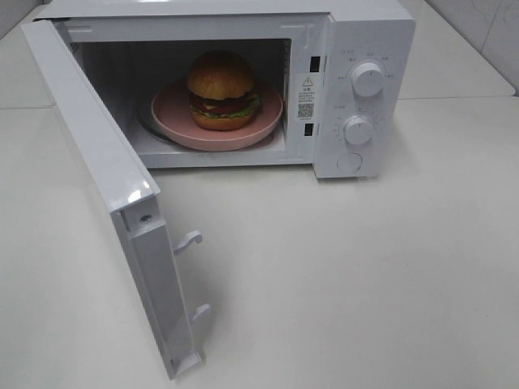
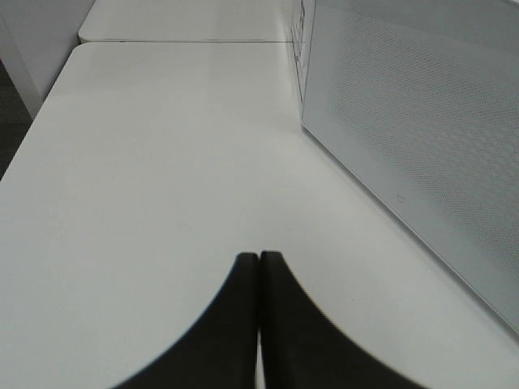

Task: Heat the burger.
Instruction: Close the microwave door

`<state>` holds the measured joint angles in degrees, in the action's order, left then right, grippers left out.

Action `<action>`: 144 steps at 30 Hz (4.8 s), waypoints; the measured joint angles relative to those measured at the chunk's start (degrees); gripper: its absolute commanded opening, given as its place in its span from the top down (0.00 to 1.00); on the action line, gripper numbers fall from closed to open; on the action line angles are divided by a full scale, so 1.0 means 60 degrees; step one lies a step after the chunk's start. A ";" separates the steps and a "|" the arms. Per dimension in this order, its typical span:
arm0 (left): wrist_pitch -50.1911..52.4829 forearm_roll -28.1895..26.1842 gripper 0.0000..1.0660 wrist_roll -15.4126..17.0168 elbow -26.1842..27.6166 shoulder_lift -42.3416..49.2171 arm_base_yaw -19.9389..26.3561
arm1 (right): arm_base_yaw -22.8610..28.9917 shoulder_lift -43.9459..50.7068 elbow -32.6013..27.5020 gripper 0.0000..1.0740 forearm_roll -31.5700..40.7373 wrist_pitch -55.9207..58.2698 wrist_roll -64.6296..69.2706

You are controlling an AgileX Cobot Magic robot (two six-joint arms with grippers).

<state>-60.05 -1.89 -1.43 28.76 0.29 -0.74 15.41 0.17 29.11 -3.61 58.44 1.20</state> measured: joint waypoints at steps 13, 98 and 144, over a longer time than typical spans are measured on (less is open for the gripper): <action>0.1251 -0.0210 1.00 0.0000 0.0210 -0.0267 0.0000 | 0.0000 0.0000 -0.0067 0.33 0.0029 -0.0029 -0.0086; 0.9673 -0.7907 1.00 -0.8518 0.2034 -1.4152 -0.3715 | 0.0000 0.0000 -0.0067 0.33 0.0029 -0.0038 -0.0086; 0.8470 -0.7907 1.00 -0.8079 0.7448 -1.8306 -0.5271 | 0.0000 0.0000 -0.0067 0.33 0.0029 -0.0067 -0.0086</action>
<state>-9.22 -49.33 -49.90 73.45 -109.55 -32.37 15.41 0.17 28.71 -3.44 58.04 0.69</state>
